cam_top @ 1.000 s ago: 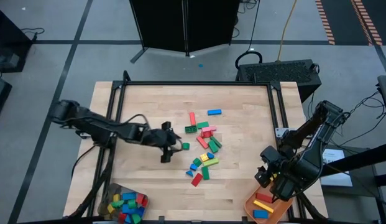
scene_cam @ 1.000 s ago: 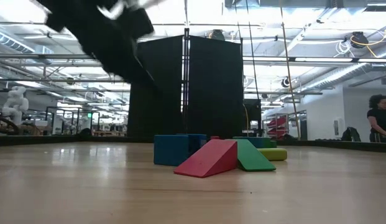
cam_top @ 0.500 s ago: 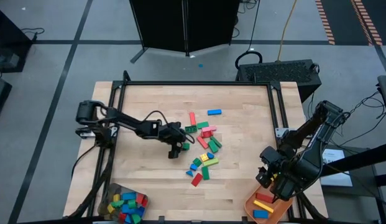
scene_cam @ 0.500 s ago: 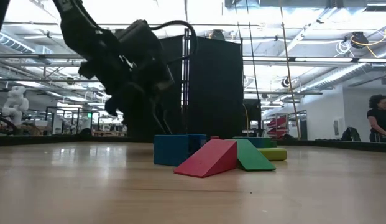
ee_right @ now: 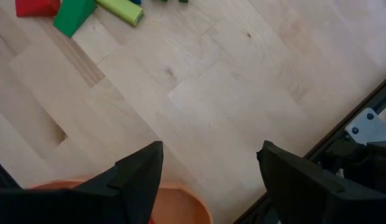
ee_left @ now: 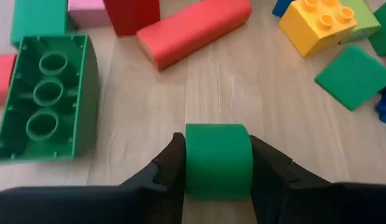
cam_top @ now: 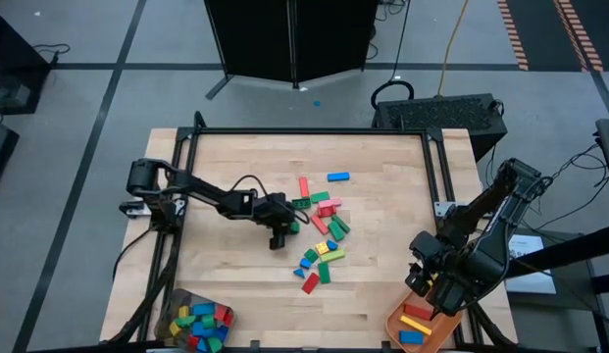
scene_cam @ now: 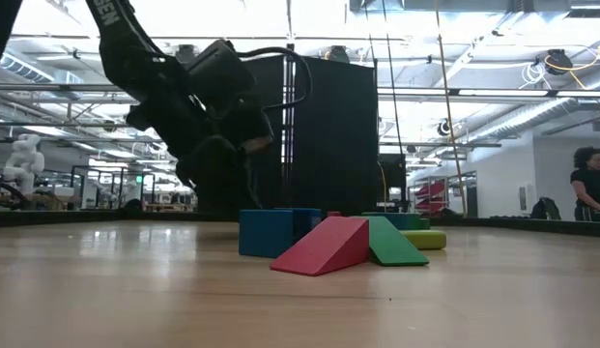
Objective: Sort blocks by size
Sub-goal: Put the green semicircle block into the black bin, then put the blue triangular block into the black bin
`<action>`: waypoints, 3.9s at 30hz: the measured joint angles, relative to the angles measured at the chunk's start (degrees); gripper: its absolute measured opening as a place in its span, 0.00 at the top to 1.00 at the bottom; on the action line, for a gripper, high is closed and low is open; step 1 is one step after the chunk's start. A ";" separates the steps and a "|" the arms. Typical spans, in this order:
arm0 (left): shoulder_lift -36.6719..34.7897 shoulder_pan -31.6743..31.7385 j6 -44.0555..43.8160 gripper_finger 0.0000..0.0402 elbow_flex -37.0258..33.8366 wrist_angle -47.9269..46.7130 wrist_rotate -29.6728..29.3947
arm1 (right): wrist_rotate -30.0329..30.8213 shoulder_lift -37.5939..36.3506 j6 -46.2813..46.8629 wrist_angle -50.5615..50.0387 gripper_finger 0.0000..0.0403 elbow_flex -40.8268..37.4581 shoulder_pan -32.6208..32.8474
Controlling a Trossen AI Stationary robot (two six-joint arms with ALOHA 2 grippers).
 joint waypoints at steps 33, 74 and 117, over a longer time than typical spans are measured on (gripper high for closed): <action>-32.58 -63.51 -56.45 0.70 0.27 -27.55 -11.17 | 0.60 0.01 3.32 1.37 0.36 0.02 -2.53; -14.45 -25.87 -3.25 0.20 3.78 -2.67 -18.84 | 2.03 0.01 0.67 4.47 0.36 0.02 -2.56; 6.02 -24.67 -3.86 0.31 3.94 13.98 -12.55 | 1.96 0.01 -1.09 4.42 0.36 0.02 -2.56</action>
